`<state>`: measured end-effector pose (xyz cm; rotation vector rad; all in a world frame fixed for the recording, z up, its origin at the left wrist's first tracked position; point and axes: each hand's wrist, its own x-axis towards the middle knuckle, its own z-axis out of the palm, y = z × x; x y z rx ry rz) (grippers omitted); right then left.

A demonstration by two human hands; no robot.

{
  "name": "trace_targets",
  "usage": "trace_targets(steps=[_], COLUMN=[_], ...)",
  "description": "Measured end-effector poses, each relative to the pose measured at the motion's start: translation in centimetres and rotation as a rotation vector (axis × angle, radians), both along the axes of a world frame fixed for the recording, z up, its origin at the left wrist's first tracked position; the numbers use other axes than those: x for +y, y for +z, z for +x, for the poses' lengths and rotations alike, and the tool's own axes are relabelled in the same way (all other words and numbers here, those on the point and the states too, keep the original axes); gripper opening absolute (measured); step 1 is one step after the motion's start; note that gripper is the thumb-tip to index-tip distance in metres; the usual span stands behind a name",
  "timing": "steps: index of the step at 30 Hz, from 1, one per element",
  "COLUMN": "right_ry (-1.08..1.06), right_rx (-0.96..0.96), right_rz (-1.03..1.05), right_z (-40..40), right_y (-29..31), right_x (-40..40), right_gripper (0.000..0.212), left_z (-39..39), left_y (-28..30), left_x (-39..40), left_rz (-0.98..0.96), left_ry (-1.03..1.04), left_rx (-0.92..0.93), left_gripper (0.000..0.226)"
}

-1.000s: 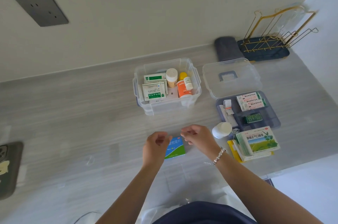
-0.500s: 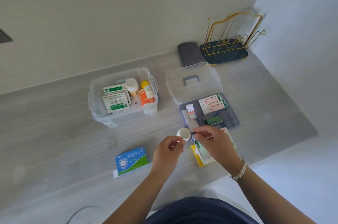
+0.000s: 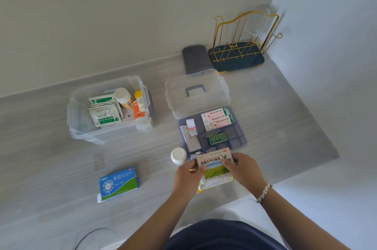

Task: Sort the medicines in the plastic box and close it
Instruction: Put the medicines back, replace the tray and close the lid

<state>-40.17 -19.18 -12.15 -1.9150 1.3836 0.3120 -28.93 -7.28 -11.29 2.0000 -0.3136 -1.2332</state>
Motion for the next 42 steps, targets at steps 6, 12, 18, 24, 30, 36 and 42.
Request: trace_targets(steps=[6,12,18,24,30,36,42], right_ry=[-0.013,-0.096,-0.159,-0.127,0.057,0.317,0.351], right_rx=[-0.081,-0.243,-0.426,-0.551,-0.485,-0.390,-0.303], right_rz=[-0.012,-0.012,0.035,0.169,0.177,0.066,-0.039], right_z=[0.1,0.4,1.3,3.3,5.9,8.9,10.9], right_y=[0.4,2.2,3.8,4.2,2.9,1.5,1.5], right_x=[0.1,0.3,0.3,0.9,2.3,3.8,4.4], right_gripper=[0.026,0.028,0.027,0.027,0.023,0.044,0.036], left_z=[-0.4,0.5,2.6,5.0,7.8,10.8,13.1], left_y=[0.6,2.0,2.7,2.7,3.2,3.8,4.1], left_x=[-0.2,-0.2,0.3,2.2,5.2,8.4,10.2], left_rz=[-0.041,-0.204,-0.298,-0.320,-0.365,-0.379,-0.406], left_ry=[0.103,0.232,0.337,0.513,0.790,0.821,0.809], left_rx=[0.064,0.131,0.208,0.265,0.252,0.189,0.178], left_gripper=[0.031,0.047,0.054,0.044,0.039,0.040,0.038])
